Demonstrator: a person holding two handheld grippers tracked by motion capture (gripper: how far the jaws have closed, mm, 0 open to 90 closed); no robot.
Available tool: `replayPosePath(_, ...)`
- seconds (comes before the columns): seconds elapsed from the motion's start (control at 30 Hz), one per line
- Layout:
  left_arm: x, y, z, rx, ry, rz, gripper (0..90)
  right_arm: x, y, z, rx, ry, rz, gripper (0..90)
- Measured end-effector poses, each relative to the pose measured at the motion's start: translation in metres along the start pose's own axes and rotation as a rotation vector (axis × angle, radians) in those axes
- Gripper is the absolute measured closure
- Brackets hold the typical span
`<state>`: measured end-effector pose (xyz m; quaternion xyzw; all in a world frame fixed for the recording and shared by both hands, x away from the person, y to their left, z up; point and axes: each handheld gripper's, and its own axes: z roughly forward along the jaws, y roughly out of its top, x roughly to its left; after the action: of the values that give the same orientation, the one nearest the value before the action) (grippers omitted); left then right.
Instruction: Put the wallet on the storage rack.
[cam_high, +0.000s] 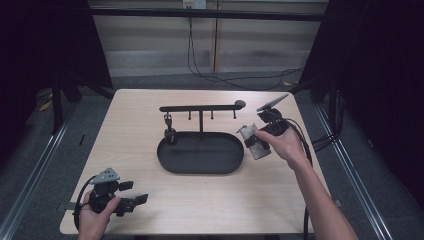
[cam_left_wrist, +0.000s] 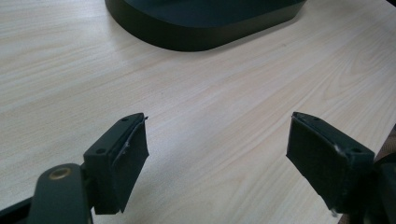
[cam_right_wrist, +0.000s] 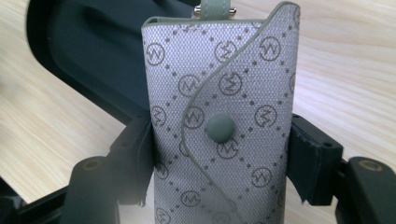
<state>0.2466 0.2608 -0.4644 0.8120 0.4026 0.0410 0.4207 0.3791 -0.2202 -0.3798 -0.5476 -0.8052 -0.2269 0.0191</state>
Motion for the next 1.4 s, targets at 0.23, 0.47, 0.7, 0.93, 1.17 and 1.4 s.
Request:
replayPosePath(0.23, 0.0, 0.0, 0.0, -0.003, 0.001, 0.0, 20.2, 0.007, 0.0, 0.011, -0.031, 0.036, 0.011, 33.0)
replayPosePath(0.47, 0.0, 0.0, 0.0, 0.0, -0.001, 0.0, 20.2, 0.01, 0.001, 0.022, -0.068, 0.079, 0.039, 33.0)
replayPosePath(0.7, 0.0, 0.0, 0.0, 0.001, -0.002, 0.006, 20.2, 0.013, 0.002, 0.033, -0.095, 0.11, 0.065, 33.0)
replayPosePath(0.93, -0.002, 0.001, 0.0, -0.006, -0.017, 0.016, 19.6, 0.013, 0.005, 0.045, -0.114, 0.141, 0.096, 33.1)
replayPosePath(1.17, -0.001, 0.001, 0.0, -0.007, -0.017, 0.014, 19.6, 0.019, 0.008, 0.057, -0.103, 0.139, 0.108, 33.0)
replayPosePath(1.4, 0.0, 0.0, 0.0, -0.002, -0.015, 0.014, 19.6, 0.019, 0.004, 0.074, -0.106, 0.129, 0.125, 32.8)
